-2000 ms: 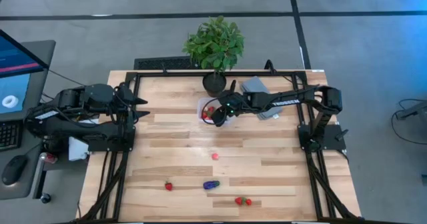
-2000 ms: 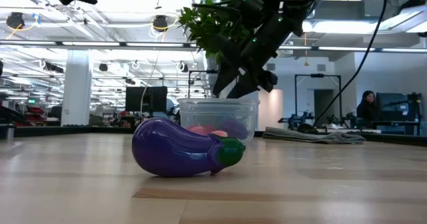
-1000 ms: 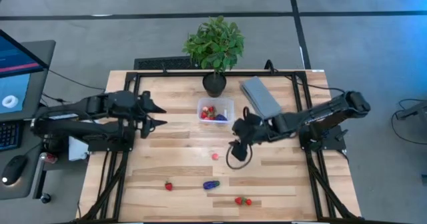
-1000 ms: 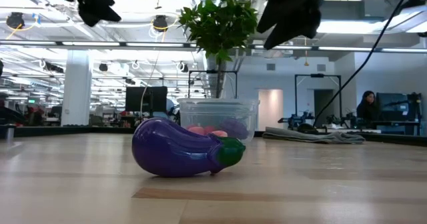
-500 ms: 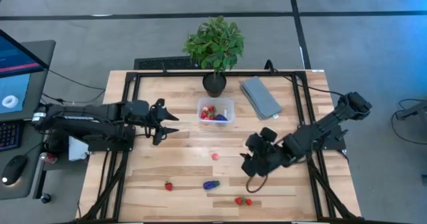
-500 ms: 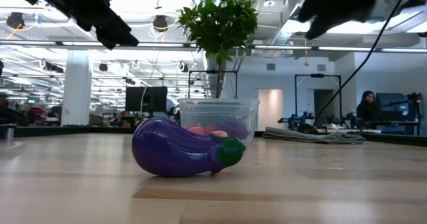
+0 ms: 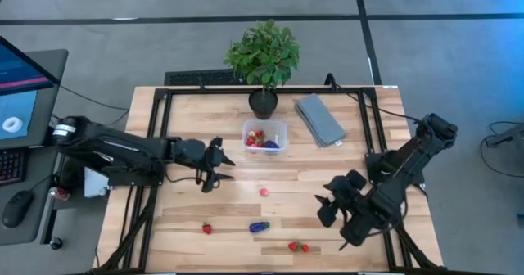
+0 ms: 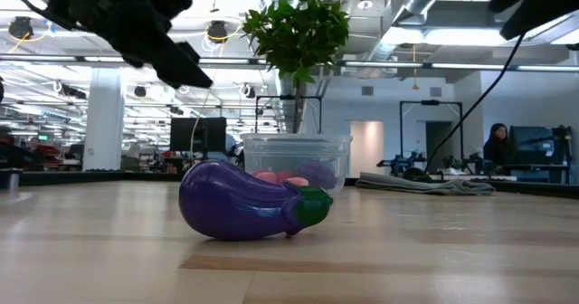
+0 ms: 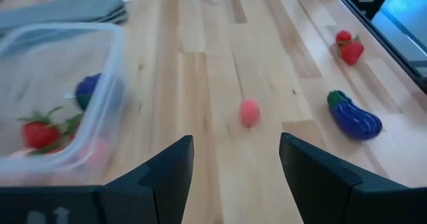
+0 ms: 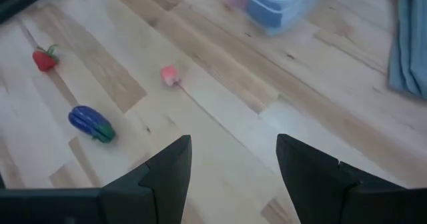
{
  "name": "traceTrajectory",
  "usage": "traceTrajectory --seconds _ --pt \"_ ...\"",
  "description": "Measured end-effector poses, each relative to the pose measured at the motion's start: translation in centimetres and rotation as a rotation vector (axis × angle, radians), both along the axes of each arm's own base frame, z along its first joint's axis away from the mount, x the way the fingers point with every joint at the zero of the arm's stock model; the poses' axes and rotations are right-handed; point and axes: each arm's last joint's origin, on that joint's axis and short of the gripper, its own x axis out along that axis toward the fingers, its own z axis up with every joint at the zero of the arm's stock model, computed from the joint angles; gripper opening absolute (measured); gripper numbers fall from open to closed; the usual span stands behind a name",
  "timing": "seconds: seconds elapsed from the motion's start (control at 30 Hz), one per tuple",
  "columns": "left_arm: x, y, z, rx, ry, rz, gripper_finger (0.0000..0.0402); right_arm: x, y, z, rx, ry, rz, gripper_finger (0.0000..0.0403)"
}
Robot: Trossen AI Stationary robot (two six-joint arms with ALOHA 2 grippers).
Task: Pick and placing Produce into tupperware
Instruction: Put the pink peach into the transparent bin
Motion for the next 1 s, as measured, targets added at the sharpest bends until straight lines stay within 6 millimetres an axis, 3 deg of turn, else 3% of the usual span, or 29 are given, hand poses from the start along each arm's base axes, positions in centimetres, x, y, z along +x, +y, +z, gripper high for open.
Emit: traceTrajectory --seconds 0.33,0.67,1.0 --pt "5.0 -1.8 -3.0 -0.020 0.053 -0.062 0.0213 -2.9 1.5 -0.1 0.043 -0.021 -0.022 0.0244" --pt "10.2 -3.7 -4.4 0.027 0.135 -0.132 0.0213 -5.3 2.6 -0.1 0.073 -0.034 -0.018 0.0244" --pt "12.9 -4.1 -6.1 0.048 0.251 -0.132 0.0213 -6.4 3.1 -0.1 0.086 -0.040 -0.002 0.0244"
